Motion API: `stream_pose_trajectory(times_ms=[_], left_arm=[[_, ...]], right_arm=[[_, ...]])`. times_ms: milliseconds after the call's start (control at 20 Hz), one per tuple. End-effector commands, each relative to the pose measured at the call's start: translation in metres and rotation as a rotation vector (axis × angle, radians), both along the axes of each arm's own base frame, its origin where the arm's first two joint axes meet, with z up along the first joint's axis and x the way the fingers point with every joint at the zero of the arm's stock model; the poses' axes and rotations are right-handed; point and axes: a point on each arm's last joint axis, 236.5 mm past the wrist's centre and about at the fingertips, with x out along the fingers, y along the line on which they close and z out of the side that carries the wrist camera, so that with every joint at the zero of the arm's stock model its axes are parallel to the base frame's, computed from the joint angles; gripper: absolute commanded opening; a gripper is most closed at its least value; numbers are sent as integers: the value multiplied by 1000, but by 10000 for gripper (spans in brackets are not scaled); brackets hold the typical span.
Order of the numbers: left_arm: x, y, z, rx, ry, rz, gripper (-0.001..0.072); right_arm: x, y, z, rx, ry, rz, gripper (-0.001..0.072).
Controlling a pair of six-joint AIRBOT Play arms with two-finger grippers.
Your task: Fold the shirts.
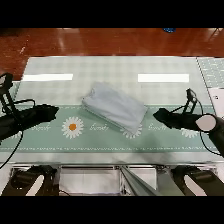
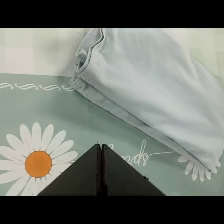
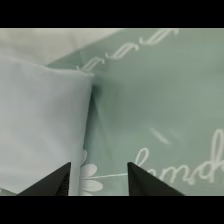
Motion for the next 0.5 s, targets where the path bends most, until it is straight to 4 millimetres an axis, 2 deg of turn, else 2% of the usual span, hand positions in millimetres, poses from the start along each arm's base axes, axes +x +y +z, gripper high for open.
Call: stream_pose_trajectory(times_ms=[0,200,350,400,450], left_arm=[[0,-2,1,-15,1,-1,17],[0,-2,1,-15,1,-1,18],[0,-2,1,-15,1,-1,17],[0,-2,1,-15,1,-1,18],[0,-2,1,-15,1,-1,17]], right_arm=[[4,29,-26,163,42,-22,417],[2,77,-49,291,121,75,417],[15,104,-56,303,149,139,412],[22,114,-53,307,139,174,349],[31,125,-45,313,111,223,156]])
